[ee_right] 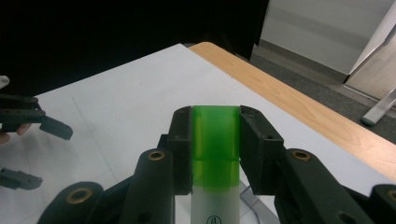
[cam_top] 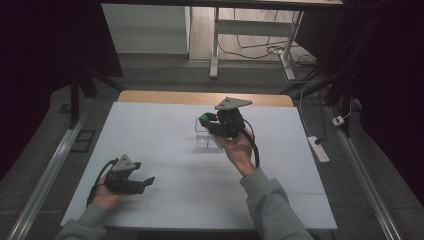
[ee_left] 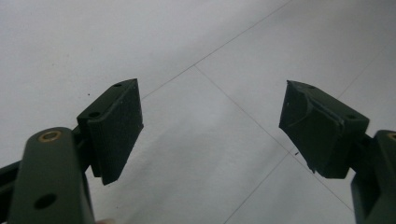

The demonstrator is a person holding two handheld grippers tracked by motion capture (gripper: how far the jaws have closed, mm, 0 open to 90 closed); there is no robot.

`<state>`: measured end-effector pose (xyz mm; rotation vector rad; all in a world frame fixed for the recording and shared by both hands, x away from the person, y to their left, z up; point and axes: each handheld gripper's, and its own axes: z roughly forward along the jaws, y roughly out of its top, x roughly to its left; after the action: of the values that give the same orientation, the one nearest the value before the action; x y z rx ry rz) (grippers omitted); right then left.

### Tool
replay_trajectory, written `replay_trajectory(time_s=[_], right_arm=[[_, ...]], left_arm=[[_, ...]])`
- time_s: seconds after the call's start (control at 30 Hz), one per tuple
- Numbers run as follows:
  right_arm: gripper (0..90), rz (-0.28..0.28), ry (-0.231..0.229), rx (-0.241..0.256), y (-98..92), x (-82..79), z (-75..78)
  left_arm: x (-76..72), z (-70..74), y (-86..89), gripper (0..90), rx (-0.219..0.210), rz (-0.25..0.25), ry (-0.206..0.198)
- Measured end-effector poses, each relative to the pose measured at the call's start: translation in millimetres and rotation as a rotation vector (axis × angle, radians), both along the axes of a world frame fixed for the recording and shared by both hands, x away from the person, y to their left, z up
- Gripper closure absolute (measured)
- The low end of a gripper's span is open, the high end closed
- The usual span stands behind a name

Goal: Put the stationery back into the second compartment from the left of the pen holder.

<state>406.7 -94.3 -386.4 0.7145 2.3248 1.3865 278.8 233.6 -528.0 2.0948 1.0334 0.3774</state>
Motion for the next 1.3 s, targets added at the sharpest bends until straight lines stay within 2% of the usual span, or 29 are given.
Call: replay_trajectory(time_s=[0.2,0.53,0.83,1.1,1.3], right_arm=[[67.0,-0.013,-0.004,-0.005,0.7,5.6,3.6],[67.0,-0.028,-0.015,0.018,3.8,19.8,6.7],[66.9,-0.051,-0.002,0.044,7.0,38.0,-1.7],[66.9,-0.075,-0.025,0.069,6.7,48.9,1.6],[66.9,-0.082,-0.021,0.093,7.3,59.2,-3.4]], left_arm=[[0.1,0.0,0.1,21.0,0.000,-0.001,0.001],[0.2,0.3,0.7,21.0,0.002,0.000,0.000],[0.5,0.4,1.3,21.0,-0.002,0.002,-0.001],[0.3,0.8,0.8,21.0,-0.002,0.001,-0.002],[0.3,1.0,0.4,21.0,-0.001,0.000,-0.004]])
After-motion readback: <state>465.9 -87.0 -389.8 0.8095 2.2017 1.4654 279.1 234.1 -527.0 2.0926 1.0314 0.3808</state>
